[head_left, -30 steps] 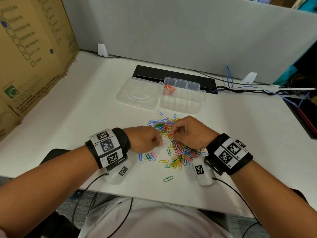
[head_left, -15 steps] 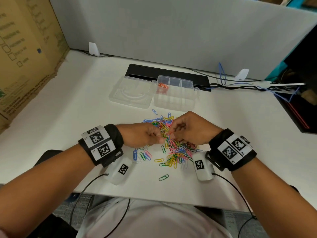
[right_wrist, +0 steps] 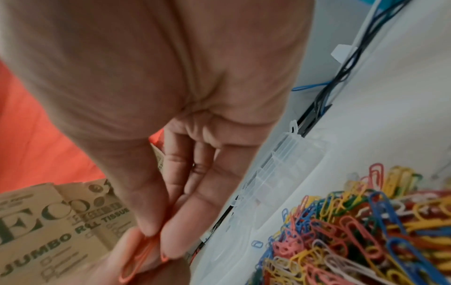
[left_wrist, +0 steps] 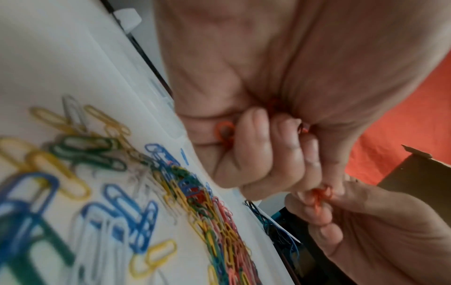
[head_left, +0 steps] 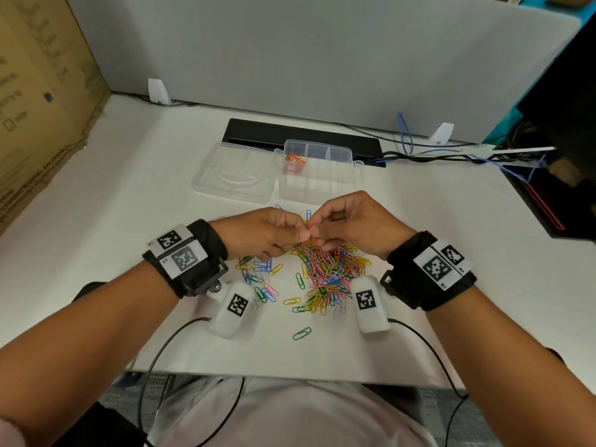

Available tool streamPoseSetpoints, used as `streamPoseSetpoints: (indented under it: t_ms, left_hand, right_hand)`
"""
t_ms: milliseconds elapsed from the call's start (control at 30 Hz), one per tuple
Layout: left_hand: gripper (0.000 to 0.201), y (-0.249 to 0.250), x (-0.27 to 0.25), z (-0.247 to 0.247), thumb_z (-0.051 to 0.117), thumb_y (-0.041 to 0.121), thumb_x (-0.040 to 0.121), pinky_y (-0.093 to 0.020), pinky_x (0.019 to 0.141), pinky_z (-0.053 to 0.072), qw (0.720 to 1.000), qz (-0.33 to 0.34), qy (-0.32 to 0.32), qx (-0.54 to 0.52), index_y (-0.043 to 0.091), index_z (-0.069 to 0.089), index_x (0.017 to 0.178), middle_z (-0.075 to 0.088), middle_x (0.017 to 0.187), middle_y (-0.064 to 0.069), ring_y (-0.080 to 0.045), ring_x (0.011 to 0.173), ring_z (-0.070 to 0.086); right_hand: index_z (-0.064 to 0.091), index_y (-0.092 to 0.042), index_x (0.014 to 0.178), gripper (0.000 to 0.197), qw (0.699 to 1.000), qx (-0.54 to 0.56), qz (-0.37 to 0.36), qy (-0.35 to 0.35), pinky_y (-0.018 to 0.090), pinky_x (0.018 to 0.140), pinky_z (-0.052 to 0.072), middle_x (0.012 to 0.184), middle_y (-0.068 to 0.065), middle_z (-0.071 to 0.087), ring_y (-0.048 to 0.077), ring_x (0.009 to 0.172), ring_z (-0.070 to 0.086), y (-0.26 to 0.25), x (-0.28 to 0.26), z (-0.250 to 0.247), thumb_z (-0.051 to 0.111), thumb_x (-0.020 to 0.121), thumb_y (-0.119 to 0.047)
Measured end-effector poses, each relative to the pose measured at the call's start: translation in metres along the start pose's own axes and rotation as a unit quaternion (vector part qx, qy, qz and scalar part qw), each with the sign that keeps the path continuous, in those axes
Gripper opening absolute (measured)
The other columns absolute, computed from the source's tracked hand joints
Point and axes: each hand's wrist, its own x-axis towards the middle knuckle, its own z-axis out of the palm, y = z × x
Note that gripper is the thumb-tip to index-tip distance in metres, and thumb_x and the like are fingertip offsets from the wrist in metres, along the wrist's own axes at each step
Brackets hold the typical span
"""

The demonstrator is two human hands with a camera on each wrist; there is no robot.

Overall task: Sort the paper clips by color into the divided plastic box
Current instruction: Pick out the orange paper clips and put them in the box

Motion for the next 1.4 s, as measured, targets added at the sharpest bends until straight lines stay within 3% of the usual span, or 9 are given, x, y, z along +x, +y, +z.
streamPoseSetpoints:
  t_ms: [200, 333, 467, 667, 733, 833, 900, 1100, 1400]
  left_hand:
    - [0.051, 0.004, 0.022, 0.004, 0.038, 0.056, 0.097, -0.016, 0.035, 0.014, 0.949, -0.089, 0.066, -0.295, 0.015, 0.051, 0.071, 0.030, 0.056, 0.004, -0.006, 0.041, 0.024]
    - [0.041, -0.001, 0.034, 0.015, 0.032, 0.039, 0.100, -0.013, 0.035, 0.028, 0.940, -0.107, 0.014, -0.325, 0.014, 0.048, 0.072, 0.044, 0.072, -0.001, -0.008, 0.051, 0.038]
    - [0.036, 0.003, 0.038, 0.019, 0.034, 0.033, 0.103, -0.012, 0.032, 0.026, 0.911, -0.114, 0.057, -0.392, 0.012, 0.050, 0.078, 0.048, 0.062, 0.000, -0.006, 0.044, 0.038]
    - [0.029, 0.008, 0.051, 0.004, 0.044, 0.030, 0.101, -0.012, 0.032, 0.019, 0.911, -0.089, 0.092, -0.392, 0.016, 0.047, 0.075, 0.043, 0.059, 0.005, -0.004, 0.040, 0.033]
    - [0.027, 0.016, 0.055, -0.003, 0.044, 0.027, 0.100, -0.012, 0.033, 0.021, 0.909, -0.074, 0.113, -0.395, 0.015, 0.048, 0.076, 0.044, 0.061, 0.004, -0.004, 0.041, 0.035]
    - [0.023, 0.032, 0.063, -0.018, 0.046, 0.025, 0.098, -0.012, 0.034, 0.025, 0.907, -0.050, 0.159, -0.387, 0.015, 0.052, 0.078, 0.048, 0.062, 0.003, -0.005, 0.044, 0.039]
    - [0.026, 0.043, 0.070, -0.030, 0.044, 0.023, 0.098, -0.012, 0.031, 0.020, 0.910, -0.035, 0.179, -0.372, 0.018, 0.049, 0.073, 0.044, 0.057, 0.005, -0.004, 0.040, 0.033]
    - [0.051, 0.079, 0.105, -0.061, 0.039, 0.039, 0.102, -0.017, 0.032, 0.010, 0.900, 0.024, 0.273, -0.338, 0.024, 0.027, 0.054, 0.022, 0.046, 0.008, -0.009, 0.033, 0.015]
    - [0.045, 0.085, 0.153, -0.078, 0.039, 0.030, 0.096, -0.020, 0.041, 0.023, 0.838, 0.071, 0.362, -0.401, 0.021, 0.035, 0.052, 0.037, 0.049, 0.004, -0.012, 0.039, 0.028]
  right_hand:
    - [0.069, -0.004, 0.082, 0.010, 1.000, -0.001, -0.015, 0.017, 0.023, 0.057, 0.058, 0.066, 0.006, 0.069, 0.015, 0.058, 0.064, -0.019, 0.004, -0.004, 0.069, 0.086, 0.005]
    - [0.074, -0.001, 0.090, 0.010, 0.998, -0.055, -0.012, 0.024, 0.028, 0.062, 0.061, 0.070, 0.011, 0.071, 0.018, 0.061, 0.066, -0.023, 0.015, 0.002, 0.077, 0.083, -0.008]
    - [0.075, -0.004, 0.088, 0.013, 0.986, -0.102, -0.041, 0.122, 0.022, 0.050, 0.051, 0.080, 0.014, 0.074, 0.013, 0.061, 0.064, -0.014, 0.027, -0.006, 0.075, 0.086, -0.017]
    - [0.073, -0.016, 0.079, 0.011, 0.978, -0.094, -0.022, 0.185, 0.021, 0.052, 0.048, 0.073, -0.002, 0.071, 0.005, 0.059, 0.060, 0.000, 0.043, -0.038, 0.072, 0.089, -0.018]
    - [0.075, -0.019, 0.081, 0.009, 0.966, -0.167, -0.030, 0.193, 0.026, 0.063, 0.052, 0.074, -0.010, 0.071, 0.003, 0.067, 0.063, 0.007, 0.053, -0.045, 0.073, 0.088, -0.024]
    - [0.076, -0.021, 0.103, 0.021, 0.927, -0.345, 0.015, 0.146, 0.030, 0.088, 0.050, 0.105, -0.008, 0.071, 0.011, 0.094, 0.064, 0.013, 0.062, -0.052, 0.073, 0.087, -0.035]
    - [0.075, -0.021, 0.109, 0.022, 0.911, -0.391, 0.032, 0.125, 0.026, 0.088, 0.046, 0.114, -0.006, 0.070, 0.014, 0.100, 0.063, 0.016, 0.063, -0.053, 0.070, 0.089, -0.029]
    - [0.077, -0.022, 0.088, 0.024, 0.921, -0.365, 0.004, 0.140, 0.034, 0.085, 0.055, 0.093, -0.002, 0.075, 0.019, 0.088, 0.067, 0.031, 0.056, -0.045, 0.059, 0.088, -0.007]
    - [0.078, -0.023, 0.090, 0.021, 0.935, -0.333, -0.010, 0.124, 0.032, 0.084, 0.055, 0.090, -0.007, 0.073, 0.014, 0.086, 0.066, 0.040, 0.045, -0.048, 0.061, 0.091, -0.011]
